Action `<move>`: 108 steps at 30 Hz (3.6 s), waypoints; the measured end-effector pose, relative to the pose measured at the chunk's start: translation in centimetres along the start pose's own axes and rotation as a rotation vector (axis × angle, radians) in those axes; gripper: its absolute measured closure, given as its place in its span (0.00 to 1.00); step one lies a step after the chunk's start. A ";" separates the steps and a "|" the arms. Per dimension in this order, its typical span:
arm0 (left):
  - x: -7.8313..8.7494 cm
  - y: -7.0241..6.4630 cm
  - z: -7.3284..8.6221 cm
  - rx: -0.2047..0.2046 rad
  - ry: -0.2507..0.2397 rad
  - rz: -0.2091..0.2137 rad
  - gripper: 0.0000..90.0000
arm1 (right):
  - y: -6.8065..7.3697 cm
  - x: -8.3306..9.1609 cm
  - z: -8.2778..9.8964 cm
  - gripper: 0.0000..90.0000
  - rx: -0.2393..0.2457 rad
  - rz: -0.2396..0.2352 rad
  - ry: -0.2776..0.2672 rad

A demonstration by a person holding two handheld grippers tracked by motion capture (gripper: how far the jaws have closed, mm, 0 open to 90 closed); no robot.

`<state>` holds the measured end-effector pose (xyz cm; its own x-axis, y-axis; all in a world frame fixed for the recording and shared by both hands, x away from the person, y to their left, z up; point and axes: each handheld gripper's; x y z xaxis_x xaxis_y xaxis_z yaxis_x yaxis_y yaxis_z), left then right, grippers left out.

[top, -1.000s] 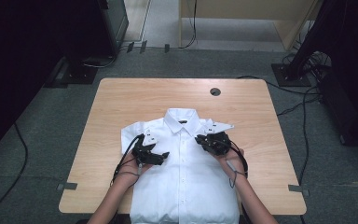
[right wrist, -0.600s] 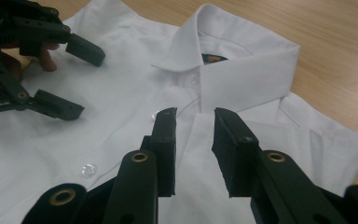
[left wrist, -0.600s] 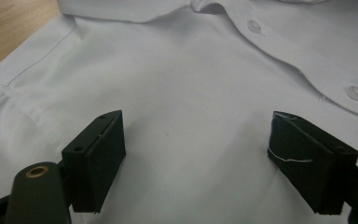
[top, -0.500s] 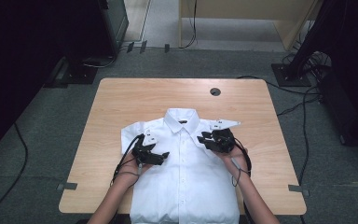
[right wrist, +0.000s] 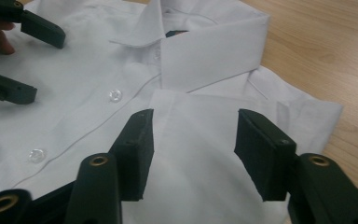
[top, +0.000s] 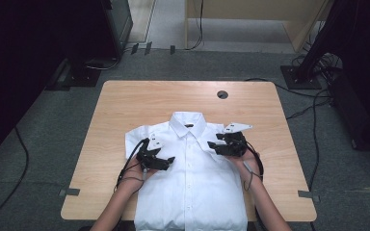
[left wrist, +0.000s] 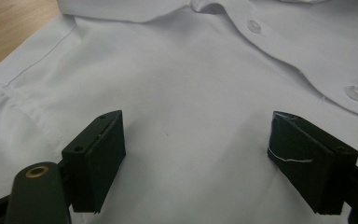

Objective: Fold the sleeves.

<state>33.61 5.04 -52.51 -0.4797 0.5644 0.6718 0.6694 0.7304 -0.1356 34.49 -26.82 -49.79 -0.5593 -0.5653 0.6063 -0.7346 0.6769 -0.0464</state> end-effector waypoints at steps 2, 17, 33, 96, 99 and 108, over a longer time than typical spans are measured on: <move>0.0 0.0 0.0 0.000 0.000 0.000 0.21 | -0.2 0.0 0.1 0.50 0.000 0.003 -0.002; 0.0 0.0 0.0 0.000 0.000 0.000 0.21 | -1.9 0.2 1.6 0.35 -0.015 0.063 0.024; 0.0 0.0 0.0 0.000 0.000 0.000 0.21 | -3.7 1.1 3.1 0.30 -0.029 0.093 0.029; 0.0 0.0 0.0 0.000 -0.001 -0.002 0.21 | -6.7 2.7 6.6 0.17 -0.049 0.158 0.085; 0.0 0.0 0.0 -0.002 0.000 -0.001 0.21 | -6.7 2.8 6.8 0.15 -0.042 0.169 0.095; 0.0 0.1 0.0 0.002 0.001 0.000 0.21 | -6.6 2.8 6.8 0.02 -0.020 0.138 0.119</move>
<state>33.69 5.13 -52.47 -0.4793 0.5636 0.6727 0.6681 0.7314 -0.1368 35.17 -36.08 -53.23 -0.6041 -0.4073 0.6849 -0.6452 0.7545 -0.1204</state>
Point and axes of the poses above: each handheld gripper's, and its own axes: x roughly backward along the jaws, z roughly out of its underside, y roughly to its left, and after that the axes turned 11 degrees about x, right-handed
